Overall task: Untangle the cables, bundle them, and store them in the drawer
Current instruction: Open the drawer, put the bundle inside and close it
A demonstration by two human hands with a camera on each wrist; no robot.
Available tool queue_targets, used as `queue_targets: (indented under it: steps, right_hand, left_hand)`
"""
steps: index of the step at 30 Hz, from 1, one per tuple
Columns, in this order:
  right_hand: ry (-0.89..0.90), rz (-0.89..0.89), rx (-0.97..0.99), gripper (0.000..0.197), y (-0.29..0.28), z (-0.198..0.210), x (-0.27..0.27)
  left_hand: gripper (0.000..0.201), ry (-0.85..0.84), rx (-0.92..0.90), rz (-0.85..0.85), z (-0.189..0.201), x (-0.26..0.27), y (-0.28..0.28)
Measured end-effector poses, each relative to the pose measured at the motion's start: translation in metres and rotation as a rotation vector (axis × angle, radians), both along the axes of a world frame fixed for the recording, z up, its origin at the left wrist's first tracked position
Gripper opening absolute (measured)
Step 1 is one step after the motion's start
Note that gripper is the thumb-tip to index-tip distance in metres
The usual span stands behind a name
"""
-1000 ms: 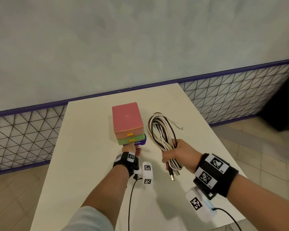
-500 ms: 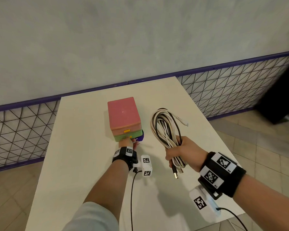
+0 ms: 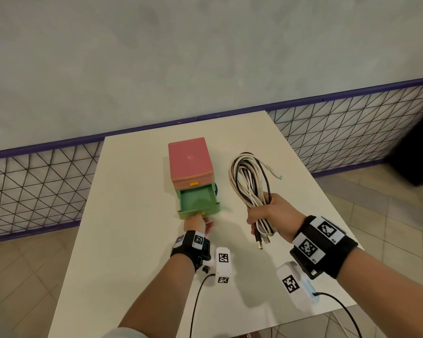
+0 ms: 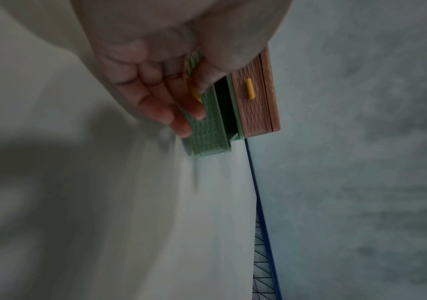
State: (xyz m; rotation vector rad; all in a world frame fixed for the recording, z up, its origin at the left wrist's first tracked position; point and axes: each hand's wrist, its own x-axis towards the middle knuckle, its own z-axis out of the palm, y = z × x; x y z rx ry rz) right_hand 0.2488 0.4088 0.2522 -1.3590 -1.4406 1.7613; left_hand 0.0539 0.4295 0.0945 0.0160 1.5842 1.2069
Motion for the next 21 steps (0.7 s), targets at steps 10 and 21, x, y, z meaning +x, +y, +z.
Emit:
queue_targets:
  steps: [10, 21]
  right_hand:
    - [0.015, -0.021, -0.002, 0.018, -0.010, -0.005, 0.001]
    - [0.024, -0.010, -0.083, 0.018, -0.015, -0.015, -0.005]
  left_hand:
    - [0.027, -0.034, 0.002, -0.007, -0.010, 0.011, -0.034]
    - [0.027, 0.125, -0.107, -0.141, -0.002, 0.008, -0.065]
